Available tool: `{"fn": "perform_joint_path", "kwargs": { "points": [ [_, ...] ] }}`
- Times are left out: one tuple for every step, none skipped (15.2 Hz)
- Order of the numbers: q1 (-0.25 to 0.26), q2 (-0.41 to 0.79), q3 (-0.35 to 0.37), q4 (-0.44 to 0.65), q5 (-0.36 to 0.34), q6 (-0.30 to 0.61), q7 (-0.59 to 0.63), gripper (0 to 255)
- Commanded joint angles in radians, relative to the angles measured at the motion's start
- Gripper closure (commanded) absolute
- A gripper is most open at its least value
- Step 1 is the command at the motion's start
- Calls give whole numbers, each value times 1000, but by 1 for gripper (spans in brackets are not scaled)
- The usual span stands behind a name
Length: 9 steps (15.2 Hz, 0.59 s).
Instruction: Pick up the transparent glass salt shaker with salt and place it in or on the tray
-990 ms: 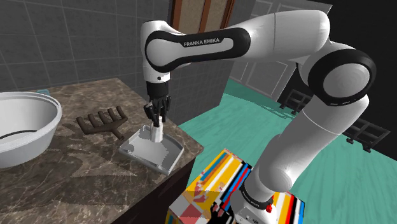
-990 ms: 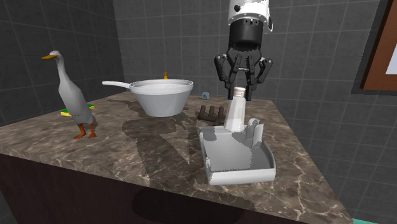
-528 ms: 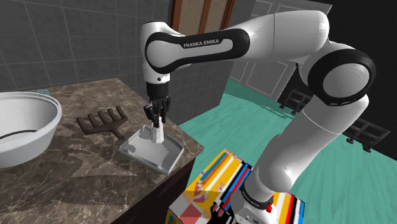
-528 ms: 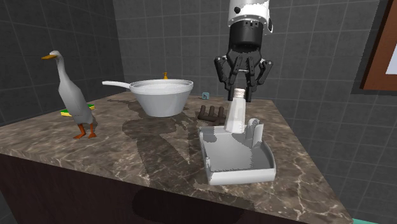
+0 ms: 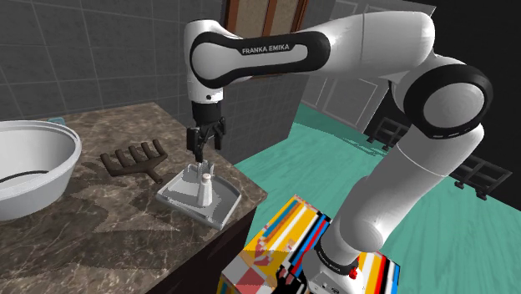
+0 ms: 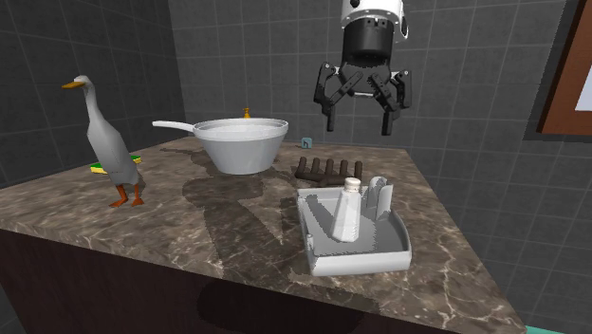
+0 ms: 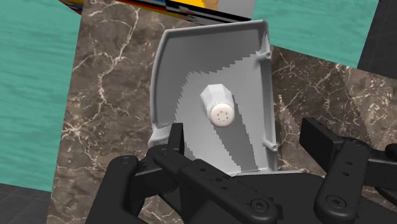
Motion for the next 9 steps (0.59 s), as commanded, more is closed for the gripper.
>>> {"fn": "perform_joint_path", "kwargs": {
  "points": [
    [-3, 9, -3, 66, -5, -58, 3, 0],
    [-4, 14, -4, 97, -7, -84, 4, 0],
    [-4, 14, -4, 97, -7, -84, 4, 0],
    [-4, 13, -4, 97, -6, -84, 4, 0],
    [-4, 14, -4, 97, -7, -84, 4, 0],
    [-4, 14, -4, 97, -7, -84, 4, 0],
    [-4, 14, -4, 97, -7, -84, 4, 0],
    [-4, 14, -4, 97, -7, -84, 4, 0],
    [-4, 14, -4, 97, -7, -84, 4, 0]
  ]
}}
